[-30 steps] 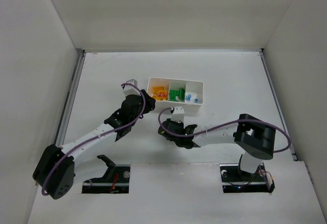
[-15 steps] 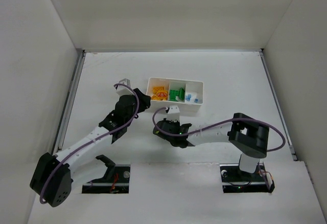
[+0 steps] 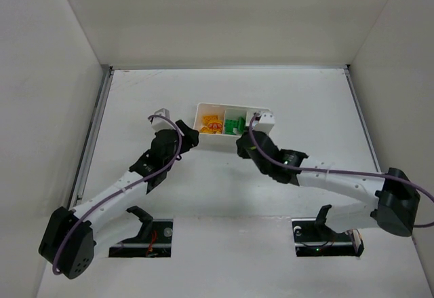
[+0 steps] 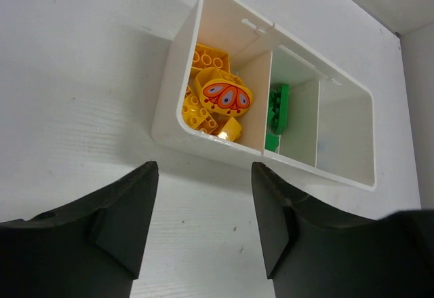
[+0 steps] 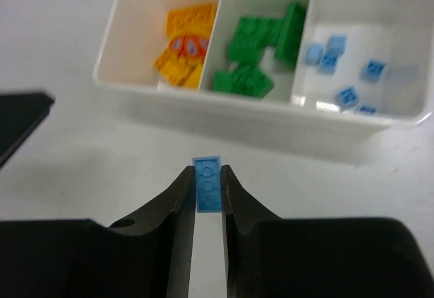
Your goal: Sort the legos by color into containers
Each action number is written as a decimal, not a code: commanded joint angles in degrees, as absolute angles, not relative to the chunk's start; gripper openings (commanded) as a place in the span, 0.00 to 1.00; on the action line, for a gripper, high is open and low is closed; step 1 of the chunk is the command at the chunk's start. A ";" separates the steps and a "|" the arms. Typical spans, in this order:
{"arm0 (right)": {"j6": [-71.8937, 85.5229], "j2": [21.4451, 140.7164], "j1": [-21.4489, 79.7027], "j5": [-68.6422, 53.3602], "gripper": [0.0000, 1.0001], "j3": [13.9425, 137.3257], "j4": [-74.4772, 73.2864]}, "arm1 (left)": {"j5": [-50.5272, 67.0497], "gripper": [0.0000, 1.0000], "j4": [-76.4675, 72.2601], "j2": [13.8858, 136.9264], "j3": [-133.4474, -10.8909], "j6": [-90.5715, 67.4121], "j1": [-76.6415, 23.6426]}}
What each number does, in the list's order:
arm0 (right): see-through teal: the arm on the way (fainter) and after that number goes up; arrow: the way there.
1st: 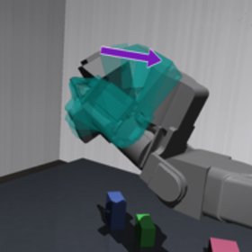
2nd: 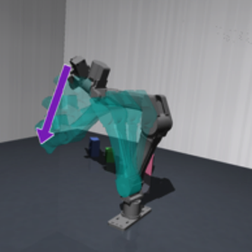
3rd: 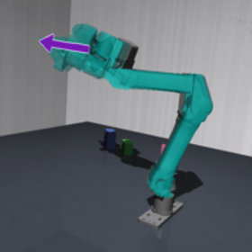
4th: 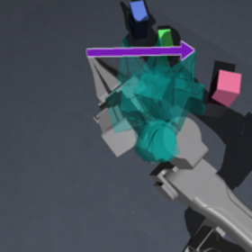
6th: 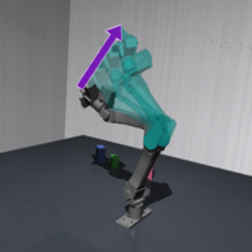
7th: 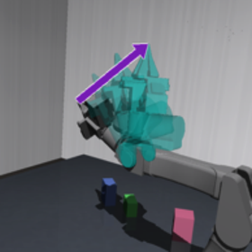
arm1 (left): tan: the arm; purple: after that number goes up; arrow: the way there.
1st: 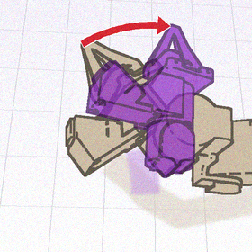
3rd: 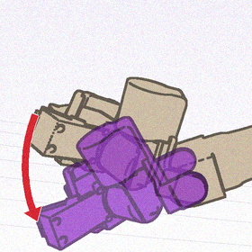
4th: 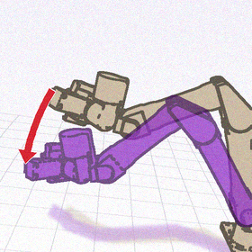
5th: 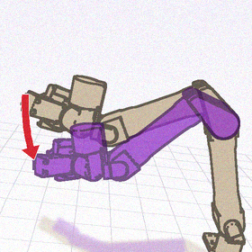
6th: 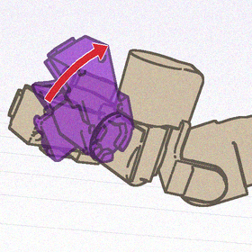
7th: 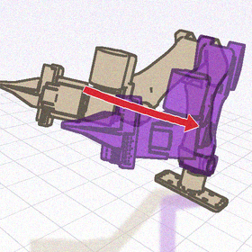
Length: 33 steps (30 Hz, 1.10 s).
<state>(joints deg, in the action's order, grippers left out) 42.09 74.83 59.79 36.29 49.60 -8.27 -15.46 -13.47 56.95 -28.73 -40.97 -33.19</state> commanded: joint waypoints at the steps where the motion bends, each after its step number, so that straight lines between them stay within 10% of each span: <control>1: 35.43 72.51 52.45 31.83 0.18 48.16 -1.24 | -16.79 0.57 -13.45 53.88 -27.60 -41.66 -32.21; 9: 30.50 77.69 41.09 29.18 0.19 49.22 5.27 | -19.42 0.74 -10.64 50.01 -24.44 -43.77 -30.81; 12: 29.88 79.27 38.98 29.71 0.21 49.92 5.80 | -19.86 1.00 -9.76 49.13 -23.21 -44.38 -30.10; 23: 28.92 78.41 37.57 29.88 0.49 50.10 6.06 | -19.78 1.00 -7.74 47.72 -21.97 -45.26 -27.29; 33: 31.01 57.07 39.33 34.53 0.19 37.37 3.88 | -20.74 1.00 -2.56 46.94 -21.89 -45.35 -27.03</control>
